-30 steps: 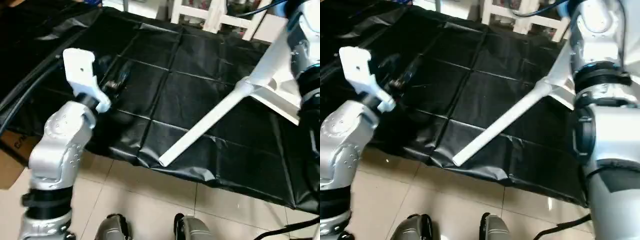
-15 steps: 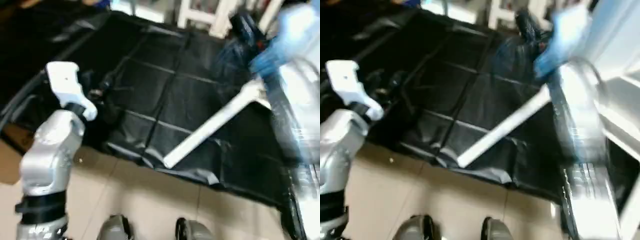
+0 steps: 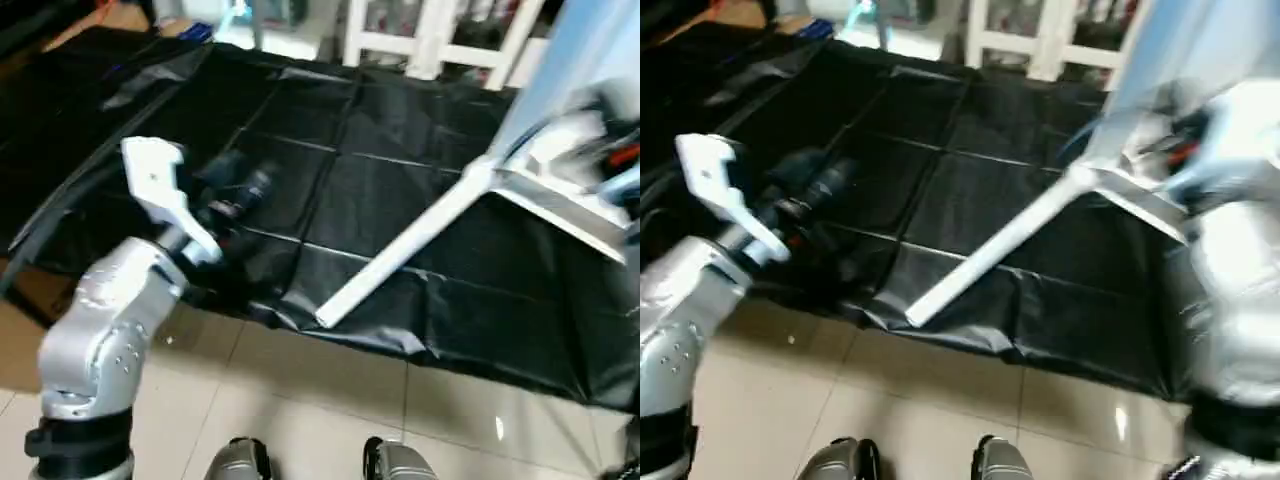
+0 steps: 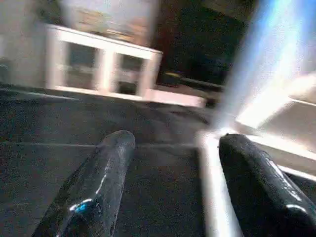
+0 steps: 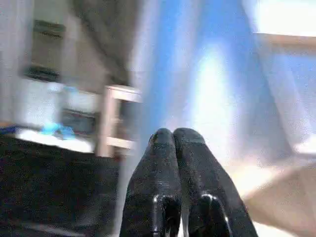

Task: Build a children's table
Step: Flip table

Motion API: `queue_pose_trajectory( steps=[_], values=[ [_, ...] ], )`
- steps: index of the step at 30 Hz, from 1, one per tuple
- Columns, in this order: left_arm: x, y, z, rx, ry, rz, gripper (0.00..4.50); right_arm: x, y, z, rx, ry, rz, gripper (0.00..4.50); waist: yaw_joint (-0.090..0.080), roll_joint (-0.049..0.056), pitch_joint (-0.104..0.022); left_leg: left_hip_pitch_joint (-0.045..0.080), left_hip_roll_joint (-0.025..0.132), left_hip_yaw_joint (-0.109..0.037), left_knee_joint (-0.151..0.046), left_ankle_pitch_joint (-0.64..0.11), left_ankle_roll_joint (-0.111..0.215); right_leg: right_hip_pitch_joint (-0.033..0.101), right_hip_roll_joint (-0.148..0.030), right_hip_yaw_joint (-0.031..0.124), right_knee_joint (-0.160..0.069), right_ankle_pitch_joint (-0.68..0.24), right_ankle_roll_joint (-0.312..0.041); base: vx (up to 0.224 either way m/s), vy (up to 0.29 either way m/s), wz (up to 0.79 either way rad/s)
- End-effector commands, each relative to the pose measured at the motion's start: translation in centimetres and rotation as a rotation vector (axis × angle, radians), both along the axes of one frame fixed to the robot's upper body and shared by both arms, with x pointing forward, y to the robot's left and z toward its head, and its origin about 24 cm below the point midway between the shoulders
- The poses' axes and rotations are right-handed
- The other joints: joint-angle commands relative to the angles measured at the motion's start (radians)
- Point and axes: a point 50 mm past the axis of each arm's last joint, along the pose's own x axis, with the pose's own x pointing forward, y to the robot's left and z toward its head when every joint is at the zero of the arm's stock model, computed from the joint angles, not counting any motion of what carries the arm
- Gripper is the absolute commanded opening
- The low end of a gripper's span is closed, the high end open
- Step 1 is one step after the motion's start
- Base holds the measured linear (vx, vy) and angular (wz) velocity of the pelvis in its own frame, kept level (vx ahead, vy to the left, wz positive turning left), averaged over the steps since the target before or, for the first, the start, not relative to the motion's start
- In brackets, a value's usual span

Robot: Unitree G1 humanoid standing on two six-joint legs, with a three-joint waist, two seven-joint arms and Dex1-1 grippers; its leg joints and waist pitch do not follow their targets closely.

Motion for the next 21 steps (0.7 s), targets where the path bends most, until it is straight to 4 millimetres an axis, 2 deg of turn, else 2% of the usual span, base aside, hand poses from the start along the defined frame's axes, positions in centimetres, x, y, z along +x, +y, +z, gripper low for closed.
queue_pose_trajectory(
  steps=[1, 3, 4, 5, 6, 7, 8, 9, 10, 11, 12, 13, 14, 15, 16, 17, 18, 19, 20, 21],
  values=[
    [-0.8, -1.2, 0.1, 0.006, -0.003, -0.096, 3.14, 0.3, -1.4, -0.5, 0.007, 0.050, -0.083, 0.06, -0.013, 0.007, -0.072, 0.050, 0.012, -0.030, -0.101, -0.537, -0.096, 0.024, -0.001, -0.023, -0.097, -0.633, 0.003, 0.000, 0.000, 0.00],
    [-0.9, -1.4, 0.1, 0.006, -0.003, -0.103, 3.14, 0.7, -1.9, -0.3, -0.002, 0.057, -0.115, 0.06, -0.027, 0.018, -0.064, 0.051, 0.021, -0.045, -0.118, -0.630, -0.098, 0.039, 0.004, -0.047, -0.099, -0.579, -0.019, 0.000, 0.000, 0.00],
    [-0.9, -1.6, 0.1, 0.008, -0.005, -0.103, 3.14, 1.2, -2.5, -0.1, -0.004, 0.060, -0.147, 0.06, -0.034, 0.016, -0.060, 0.052, 0.024, -0.048, -0.125, -0.664, -0.098, 0.041, 0.009, -0.054, -0.098, -0.575, -0.022, 0.000, 0.000, 0.00],
    [-0.8, -1.7, 0.1, 0.007, -0.004, -0.104, 3.14, 1.8, -3.3, 0.1, 0.002, 0.068, -0.182, 0.06, -0.043, 0.018, -0.054, 0.048, 0.036, -0.053, -0.148, -0.735, -0.098, 0.059, 0.017, -0.072, -0.076, -0.546, -0.031, -0.063, 0.034, -0.16],
    [-0.8, -1.8, 0.1, 0.006, -0.003, -0.103, 3.14, 2.0, -3.6, 0.3, 0.007, 0.069, -0.202, 0.06, -0.037, 0.026, -0.050, 0.018, 0.063, -0.045, -0.202, -0.795, -0.087, 0.102, 0.023, -0.075, 0.023, -0.422, -0.051, -0.109, 0.013, -0.08],
    [-0.8, -1.8, 0.1, 0.006, -0.002, -0.103, 3.14, 2.2, -3.9, 0.3, 0.009, 0.070, -0.215, 0.06, -0.013, 0.033, -0.049, -0.004, 0.079, -0.032, -0.232, -0.819, -0.082, 0.118, 0.020, -0.067, 0.096, -0.339, -0.061, -0.109, 0.013, -0.08],
    [-0.8, -1.9, 0.1, 0.009, -0.002, -0.102, 3.14, 2.4, -4.2, 0.3, 0.019, 0.080, -0.222, 0.06, 0.014, 0.004, -0.046, 0.005, 0.085, -0.002, -0.219, -0.763, -0.052, 0.098, 0.007, -0.009, 0.122, -0.361, -0.030, -0.065, -0.059, 0.12],
    [-0.8, -1.9, 0.2, 0.011, -0.001, -0.103, 3.14, 2.6, -4.5, 0.3, 0.029, 0.088, -0.230, 0.06, -0.006, -0.052, -0.067, 0.102, -0.013, 0.018, -0.018, -0.508, -0.058, -0.031, -0.042, 0.018, -0.099, -0.874, 0.043, -0.029, -0.109, 0.11],
    [-0.8, -1.8, 0.3, 0.015, -0.002, -0.091, 3.14, 2.9, -4.6, 0.2, 0.035, 0.093, -0.226, 0.06, -0.008, -0.058, -0.063, 0.113, -0.032, 0.005, 0.066, -0.355, -0.036, -0.047, -0.095, 0.041, -0.150, -1.079, 0.054, -0.029, -0.109, 0.11],
    [-0.7, -1.7, 0.3, 0.019, 0.000, -0.073, 3.14, 3.1, -4.7, 0.3, 0.043, 0.094, -0.218, 0.06, -0.008, -0.043, -0.062, 0.030, -0.040, -0.051, 0.055, -0.140, -0.021, 0.040, -0.120, 0.075, -0.132, -1.121, 0.036, -0.005, -0.060, -0.13],
    [-0.5, -1.5, 0.2, 0.027, 0.009, -0.039, 3.14, 3.2, -4.6, 0.3, 0.059, 0.088, -0.203, 0.06, -0.004, -0.034, -0.061, 0.033, -0.015, -0.053, -0.009, -0.194, -0.057, 0.046, -0.081, 0.018, -0.098, -0.979, 0.000, 0.000, 0.000, 0.00],
    [-0.3, -1.3, 0.1, 0.035, 0.017, -0.009, 3.14, 3.4, -4.6, 0.3, 0.074, 0.083, -0.190, 0.06, -0.005, -0.024, -0.067, 0.049, -0.009, -0.054, -0.039, -0.268, -0.071, 0.033, -0.038, -0.005, -0.077, -0.835, -0.021, 0.000, 0.000, 0.00],
    [0.3, -0.8, -0.1, 0.058, 0.029, 0.075, 3.14, 3.6, -4.0, 0.4, 0.096, 0.074, -0.134, 0.06, -0.025, -0.015, -0.080, 0.055, 0.005, -0.055, -0.065, -0.355, -0.066, 0.034, 0.006, -0.018, -0.042, -0.529, -0.082, -0.069, -0.008, 0.03],
    [0.9, 0.0, -0.4, 0.071, 0.046, 0.171, 3.14, 3.7, -2.9, 0.5, 0.103, 0.061, -0.046, 0.06, -0.031, -0.001, -0.077, 0.043, 0.013, -0.059, -0.084, -0.389, -0.052, 0.053, 0.006, -0.019, -0.039, -0.387, -0.127, -0.077, 0.021, -0.11],
    [1.3, 0.6, -0.5, 0.068, 0.053, 0.238, 3.14, 3.6, -1.9, 0.5, 0.093, 0.054, 0.020, 0.06, -0.035, 0.000, -0.072, 0.041, 0.015, -0.061, -0.089, -0.416, -0.046, 0.057, 0.004, -0.021, -0.042, -0.371, -0.135, -0.077, 0.021, -0.11],
    [1.7, 1.3, -0.6, 0.070, 0.055, 0.313, 3.14, 3.4, -0.9, 0.5, 0.075, 0.050, 0.085, 0.06, -0.040, -0.003, -0.068, 0.041, 0.012, -0.060, -0.091, -0.454, -0.042, 0.061, -0.002, -0.026, -0.055, -0.424, -0.121, -0.070, 0.043, -0.17],
    [1.8, 1.8, -0.6, 0.073, 0.055, 0.362, 3.14, 3.1, 0.0, 0.3, 0.065, 0.044, 0.129, 0.06, -0.041, 0.000, -0.062, 0.053, 0.010, -0.058, -0.089, -0.492, -0.044, 0.052, -0.007, -0.030, -0.071, -0.504, -0.099, -0.057, 0.038, -0.12],
    [1.8, 1.8, -0.6, 0.073, 0.055, 0.362, 3.14, 3.1, 0.0, 0.3, 0.065, 0.044, 0.129, 0.06, -0.042, -0.001, -0.059, 0.058, 0.009, -0.056, -0.089, -0.506, -0.044, 0.050, -0.008, -0.035, -0.083, -0.539, -0.085, -0.057, 0.038, -0.12],
    [1.8, 2.0, -0.6, 0.080, 0.050, 0.385, 3.14, 2.8, 0.5, 0.2, 0.065, 0.041, 0.146, 0.06, -0.047, 0.003, -0.050, 0.069, 0.010, -0.061, -0.094, -0.563, -0.053, 0.048, -0.008, -0.055, -0.101, -0.618, -0.060, 0.000, 0.000, 0.00],
    [1.8, 2.4, -0.4, 0.101, 0.003, 0.455, 3.14, 2.0, 1.5, -0.2, 0.063, 0.037, 0.164, 0.06, -0.051, 0.005, -0.046, 0.068, 0.014, -0.068, -0.100, -0.601, -0.060, 0.058, -0.005, -0.074, -0.116, -0.647, -0.032, 0.000, 0.000, 0.00]
  ],
)
